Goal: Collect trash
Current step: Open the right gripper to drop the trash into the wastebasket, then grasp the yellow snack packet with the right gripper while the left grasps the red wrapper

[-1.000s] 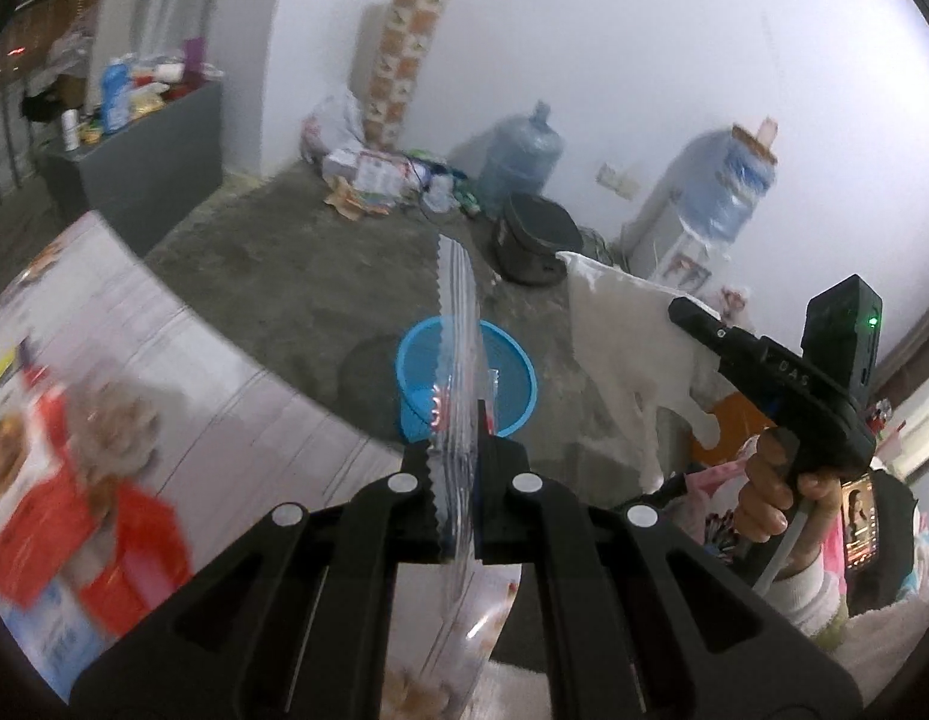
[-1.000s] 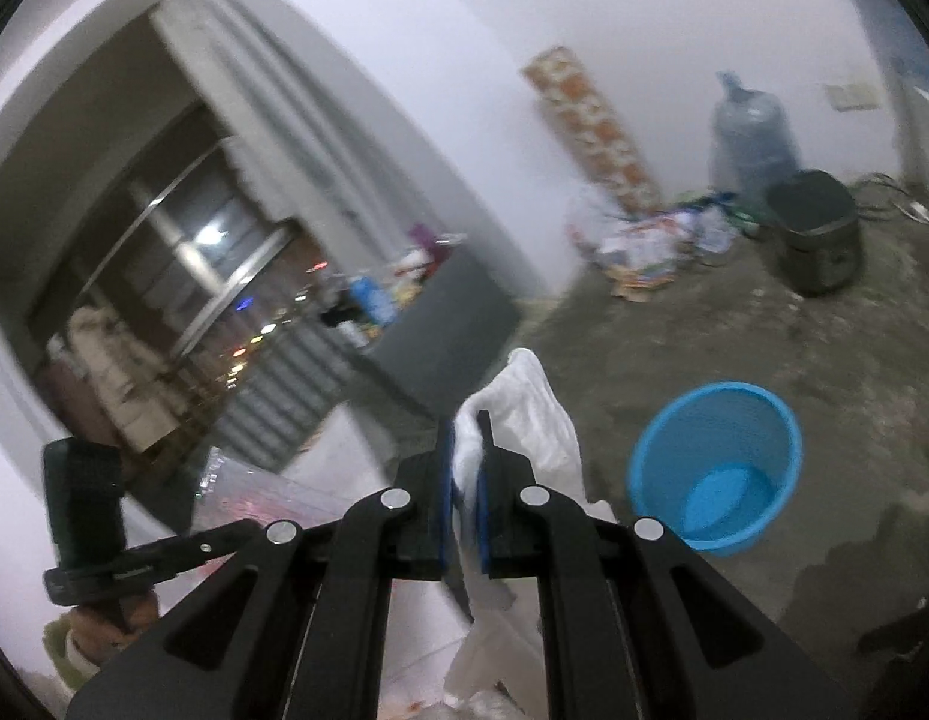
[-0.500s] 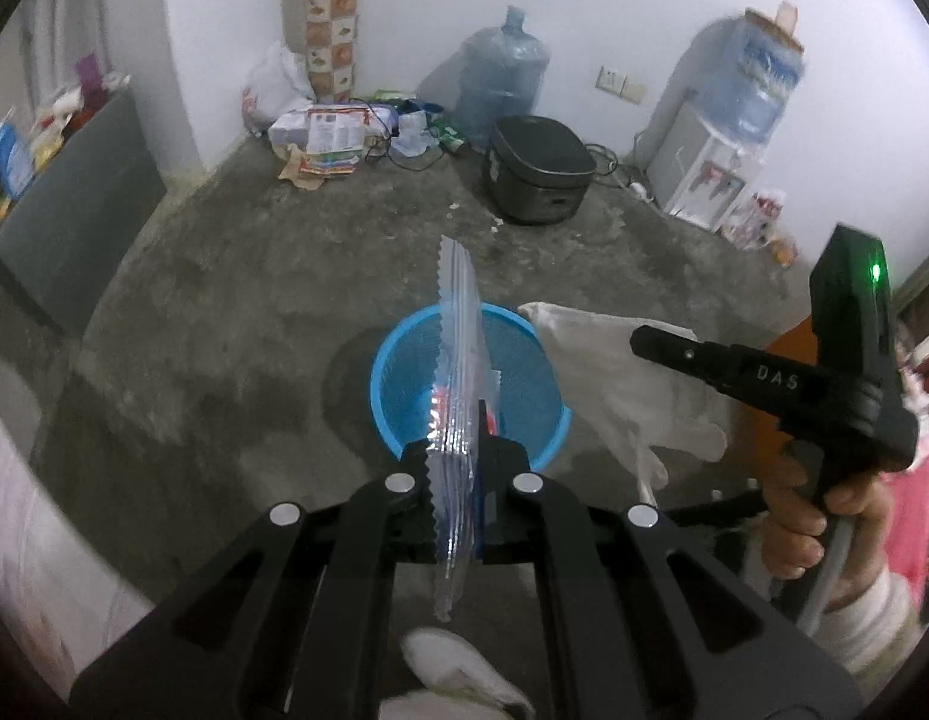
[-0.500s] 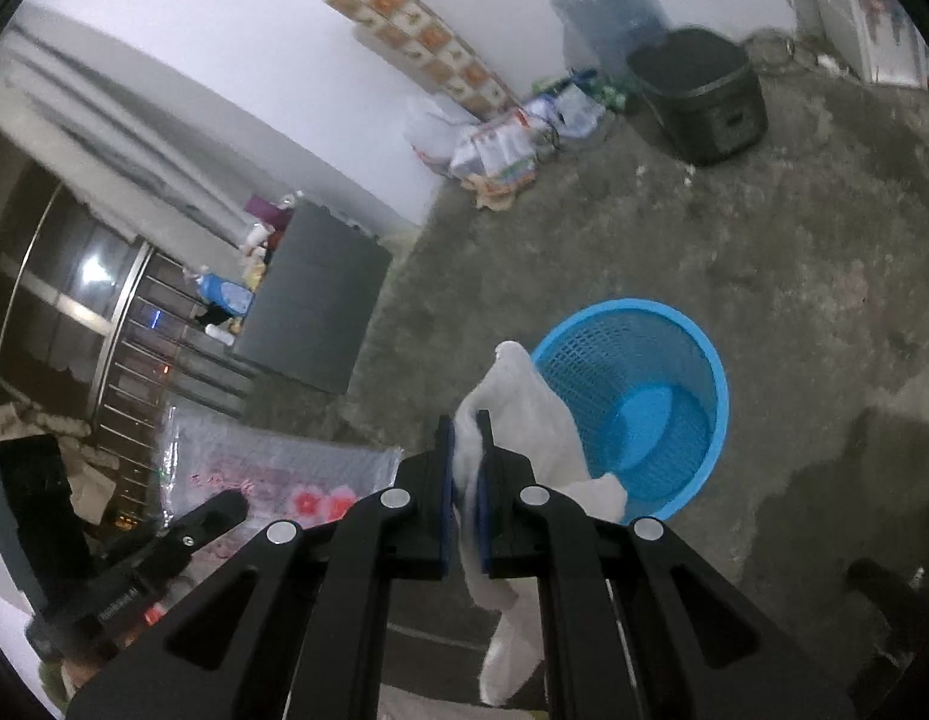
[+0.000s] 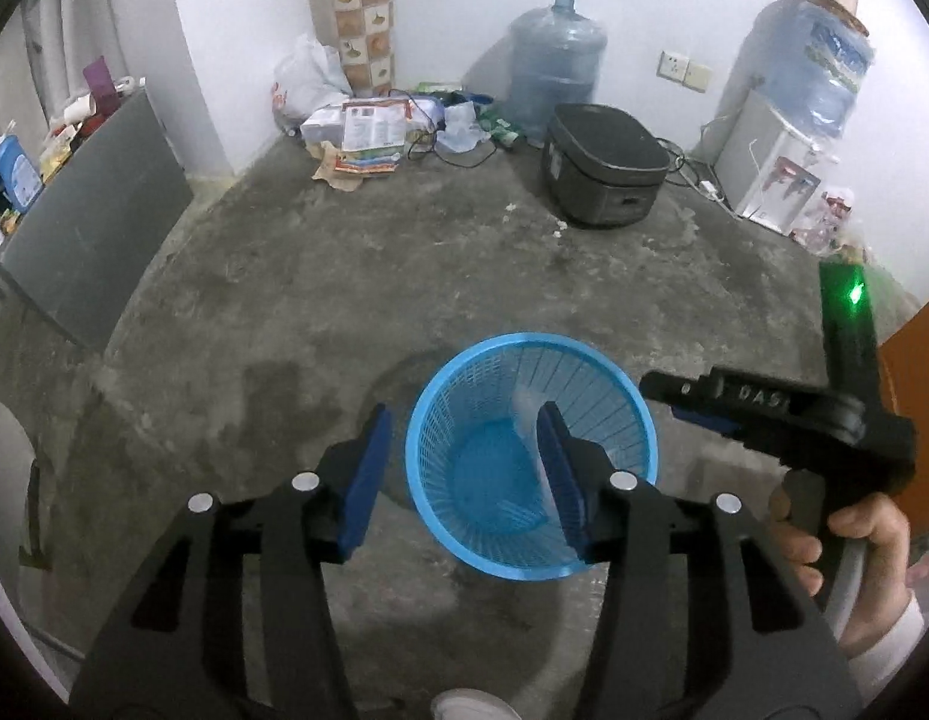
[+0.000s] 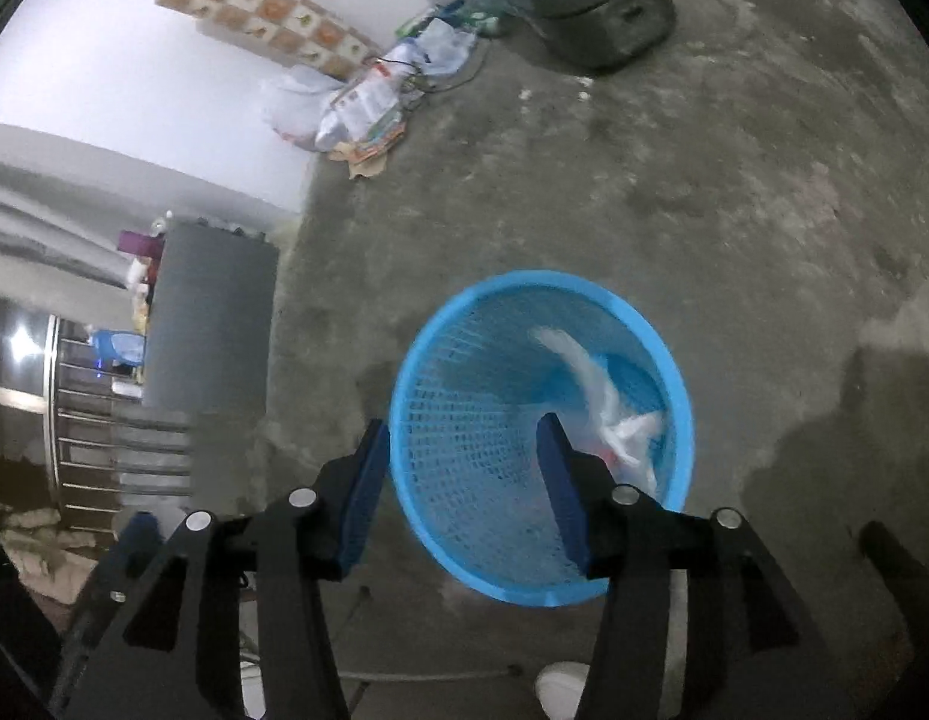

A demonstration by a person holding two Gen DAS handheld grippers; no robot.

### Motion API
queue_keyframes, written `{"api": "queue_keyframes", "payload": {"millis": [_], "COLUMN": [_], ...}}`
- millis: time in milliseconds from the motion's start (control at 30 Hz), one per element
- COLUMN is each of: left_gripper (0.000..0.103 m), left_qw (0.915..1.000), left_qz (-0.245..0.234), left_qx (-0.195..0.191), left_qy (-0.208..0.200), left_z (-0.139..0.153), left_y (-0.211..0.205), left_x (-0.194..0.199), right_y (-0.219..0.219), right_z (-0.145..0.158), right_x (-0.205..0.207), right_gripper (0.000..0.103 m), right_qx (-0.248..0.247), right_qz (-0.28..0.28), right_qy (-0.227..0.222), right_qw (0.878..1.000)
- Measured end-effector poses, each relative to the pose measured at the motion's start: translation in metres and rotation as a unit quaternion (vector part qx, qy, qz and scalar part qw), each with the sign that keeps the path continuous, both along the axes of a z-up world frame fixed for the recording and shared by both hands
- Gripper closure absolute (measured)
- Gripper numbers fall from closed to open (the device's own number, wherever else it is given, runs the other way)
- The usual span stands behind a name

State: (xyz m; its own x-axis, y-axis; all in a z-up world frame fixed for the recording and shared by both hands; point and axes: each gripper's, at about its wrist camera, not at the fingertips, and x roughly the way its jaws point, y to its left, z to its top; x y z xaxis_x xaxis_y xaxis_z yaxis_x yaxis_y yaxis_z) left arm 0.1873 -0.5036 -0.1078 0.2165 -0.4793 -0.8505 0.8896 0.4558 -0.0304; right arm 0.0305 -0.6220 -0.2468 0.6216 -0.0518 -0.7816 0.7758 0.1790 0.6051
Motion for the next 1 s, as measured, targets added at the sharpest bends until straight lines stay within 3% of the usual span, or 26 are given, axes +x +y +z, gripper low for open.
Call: {"api": "queue_keyframes", "payload": {"millis": [133,300,467,600,733,867,933,1000], "left_gripper": [0.051,0.039,0.033,0.032,0.030,0.029,0.030,0.030], "left_qw": [0.9997,0.9985,0.9944,0.9904,0.9839,0.9772,0.9764,0.9754], "left_qz": [-0.008,-0.014,-0.026,-0.004,0.050,0.098,0.109,0.123], "left_qx": [-0.013,-0.047,-0.096,-0.130,-0.154,-0.164,-0.159,-0.154], "left_qy": [-0.021,-0.024,-0.035,-0.048,-0.075,-0.094,-0.097,-0.098], "left_z": [0.020,0.066,0.134,0.181,0.216,0.223,0.219,0.211], "left_y": [0.014,0.044,0.107,0.178,0.263,0.349,0.381,0.412], "left_x": [-0.002,-0.009,-0.019,-0.024,-0.031,-0.044,-0.051,-0.059], "right_y": [0.011,0.038,0.081,0.126,0.162,0.205,0.223,0.243], "right_z": [0.014,0.065,0.138,0.190,0.214,0.234,0.242,0.248], "right_x": [-0.009,-0.014,-0.010,-0.009,-0.006,-0.011,-0.016,-0.026], "right_gripper": [0.042,0.025,0.006,0.006,0.006,0.006,0.006,0.006], "right_qx": [-0.032,-0.123,-0.258,-0.364,-0.408,-0.439,-0.438,-0.410], "right_qz": [0.002,0.014,0.032,0.067,0.100,0.143,0.158,0.180], "right_qy": [0.009,0.041,0.091,0.089,0.098,0.069,0.040,-0.027], "right_qw": [0.999,0.991,0.961,0.925,0.902,0.884,0.884,0.893]}}
